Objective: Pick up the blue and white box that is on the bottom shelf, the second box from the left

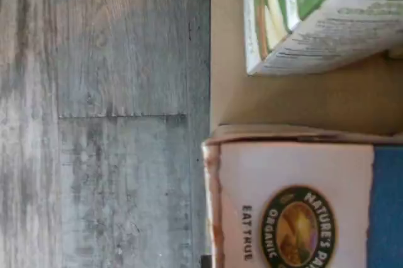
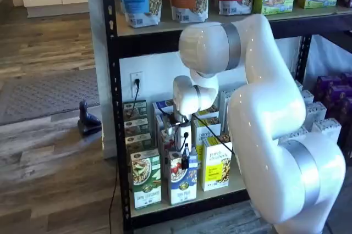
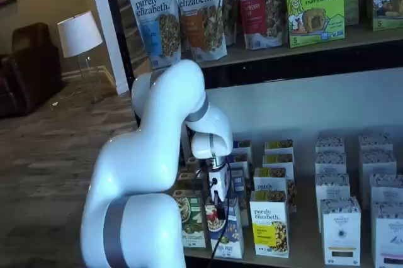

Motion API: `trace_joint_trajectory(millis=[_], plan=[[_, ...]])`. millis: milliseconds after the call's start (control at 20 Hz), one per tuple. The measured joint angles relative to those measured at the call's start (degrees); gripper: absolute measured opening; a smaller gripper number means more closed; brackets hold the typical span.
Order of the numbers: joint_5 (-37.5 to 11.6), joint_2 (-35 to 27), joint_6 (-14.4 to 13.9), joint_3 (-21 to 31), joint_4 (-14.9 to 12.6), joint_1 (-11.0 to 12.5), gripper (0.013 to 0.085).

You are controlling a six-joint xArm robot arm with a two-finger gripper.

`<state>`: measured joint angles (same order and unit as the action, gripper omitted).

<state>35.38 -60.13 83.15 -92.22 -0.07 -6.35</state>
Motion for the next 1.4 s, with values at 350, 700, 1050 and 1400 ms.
trace_joint_trajectory(millis=[350, 700, 1050, 1400], plan=[[-1.8, 2.8, 0.1, 4.3, 0.3, -0.2, 0.053], [-2.7, 4.9, 1.4, 7.2, 1.8, -0.1, 0.049], [-3.2, 7.2, 3.4, 9.4, 4.2, -0.2, 0.049], [-4.2, 11.6, 3.0, 14.8, 4.5, -1.0, 0.049]])
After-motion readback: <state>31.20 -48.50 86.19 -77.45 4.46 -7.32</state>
